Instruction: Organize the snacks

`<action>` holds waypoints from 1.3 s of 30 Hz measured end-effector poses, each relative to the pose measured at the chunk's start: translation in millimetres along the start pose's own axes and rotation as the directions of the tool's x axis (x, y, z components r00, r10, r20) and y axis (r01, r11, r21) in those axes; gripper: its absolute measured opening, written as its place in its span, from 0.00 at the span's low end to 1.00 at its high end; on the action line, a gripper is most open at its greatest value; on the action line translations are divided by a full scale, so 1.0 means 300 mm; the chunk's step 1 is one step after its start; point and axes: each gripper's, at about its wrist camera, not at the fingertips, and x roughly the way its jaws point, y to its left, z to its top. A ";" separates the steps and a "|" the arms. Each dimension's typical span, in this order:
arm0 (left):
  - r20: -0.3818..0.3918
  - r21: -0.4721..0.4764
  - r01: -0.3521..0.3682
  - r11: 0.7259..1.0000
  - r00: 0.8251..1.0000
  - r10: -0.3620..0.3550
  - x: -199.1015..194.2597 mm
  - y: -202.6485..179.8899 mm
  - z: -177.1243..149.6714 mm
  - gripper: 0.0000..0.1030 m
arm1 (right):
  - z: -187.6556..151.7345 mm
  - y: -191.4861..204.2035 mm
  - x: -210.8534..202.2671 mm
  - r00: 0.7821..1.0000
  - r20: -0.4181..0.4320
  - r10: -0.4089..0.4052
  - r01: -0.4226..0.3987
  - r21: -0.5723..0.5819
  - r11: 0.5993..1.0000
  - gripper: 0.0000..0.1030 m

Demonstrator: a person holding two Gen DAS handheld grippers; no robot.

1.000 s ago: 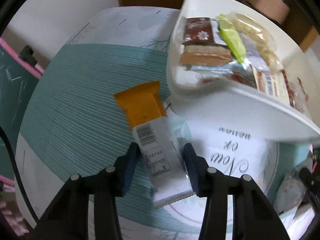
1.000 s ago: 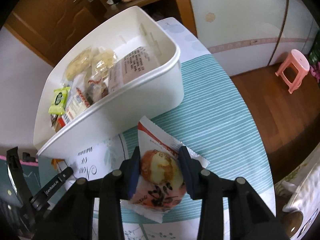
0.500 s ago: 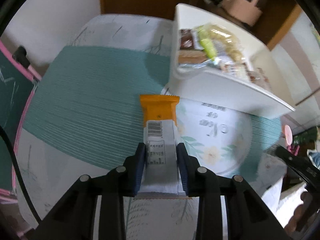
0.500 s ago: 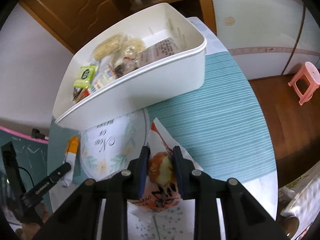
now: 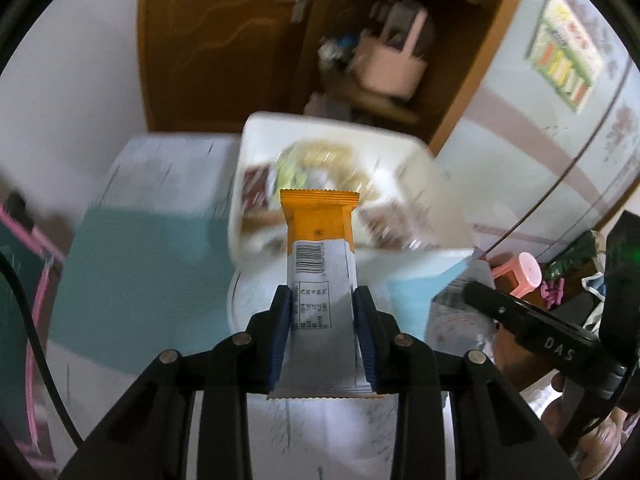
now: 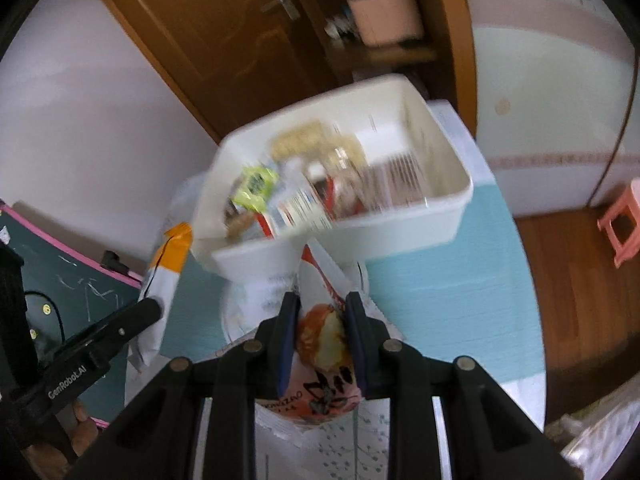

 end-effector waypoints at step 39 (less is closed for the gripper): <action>0.051 0.103 -0.132 0.986 0.991 0.127 0.110 -0.040 0.461 0.91 | 0.560 0.183 -0.046 0.937 0.287 -0.199 0.244 -0.133 0.961 0.48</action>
